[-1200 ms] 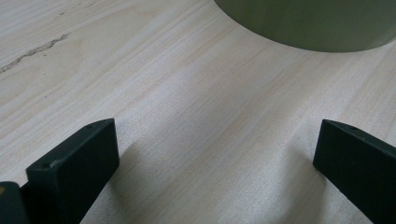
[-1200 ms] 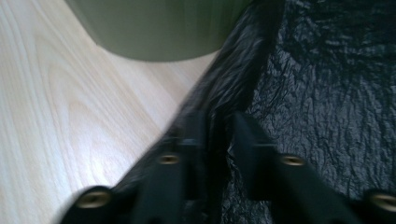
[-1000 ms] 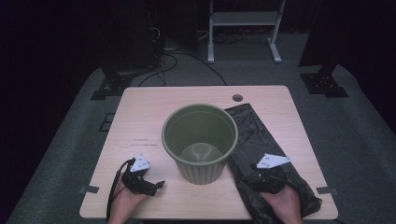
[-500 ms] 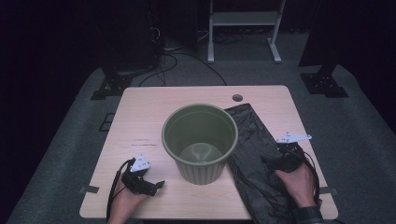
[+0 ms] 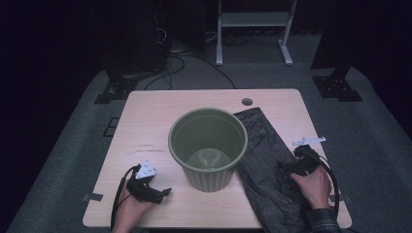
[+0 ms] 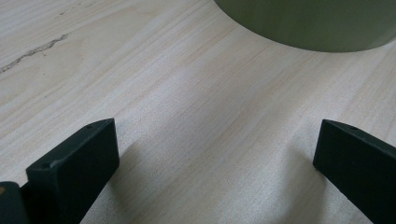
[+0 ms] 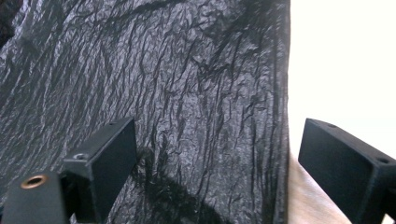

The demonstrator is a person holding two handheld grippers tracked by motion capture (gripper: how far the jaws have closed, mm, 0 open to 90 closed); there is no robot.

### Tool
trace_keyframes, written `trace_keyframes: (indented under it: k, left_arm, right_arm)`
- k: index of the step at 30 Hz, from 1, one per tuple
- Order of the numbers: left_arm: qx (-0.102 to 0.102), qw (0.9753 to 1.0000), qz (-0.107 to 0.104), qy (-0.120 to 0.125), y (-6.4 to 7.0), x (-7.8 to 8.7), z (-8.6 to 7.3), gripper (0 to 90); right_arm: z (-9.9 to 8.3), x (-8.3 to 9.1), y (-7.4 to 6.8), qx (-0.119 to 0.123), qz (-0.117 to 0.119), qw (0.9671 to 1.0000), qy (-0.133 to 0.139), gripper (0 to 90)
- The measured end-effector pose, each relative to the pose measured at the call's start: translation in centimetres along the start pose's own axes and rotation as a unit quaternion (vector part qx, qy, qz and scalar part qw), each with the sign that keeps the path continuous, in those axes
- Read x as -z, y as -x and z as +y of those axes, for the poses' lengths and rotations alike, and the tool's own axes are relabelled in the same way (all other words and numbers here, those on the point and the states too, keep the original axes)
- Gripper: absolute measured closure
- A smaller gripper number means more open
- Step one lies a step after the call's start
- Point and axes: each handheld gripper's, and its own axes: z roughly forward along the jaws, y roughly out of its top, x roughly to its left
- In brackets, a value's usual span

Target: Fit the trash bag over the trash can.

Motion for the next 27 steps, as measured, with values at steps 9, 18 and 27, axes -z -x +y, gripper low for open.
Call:
trace_keyframes:
  k: [9, 18, 27]
  left_arm:
    - [0.000, 1.0000, 0.000, 0.000, 0.0, 0.0, 0.0, 0.0]
    - [0.000, 1.0000, 0.000, 0.000, 0.0, 0.0, 0.0, 0.0]
    - [0.000, 1.0000, 0.000, 0.000, 0.0, 0.0, 0.0, 0.0]
  right_arm:
    - [0.5, -0.8, -1.8, 0.014, 0.032, 0.9994, 0.000, 10.0]
    - [1.0, -1.4, -3.6, 0.018, 0.068, 0.9975, 0.009, 9.9]
    - [1.8, -2.4, -5.3, 0.030, 0.098, 0.9947, 0.013, 9.9]
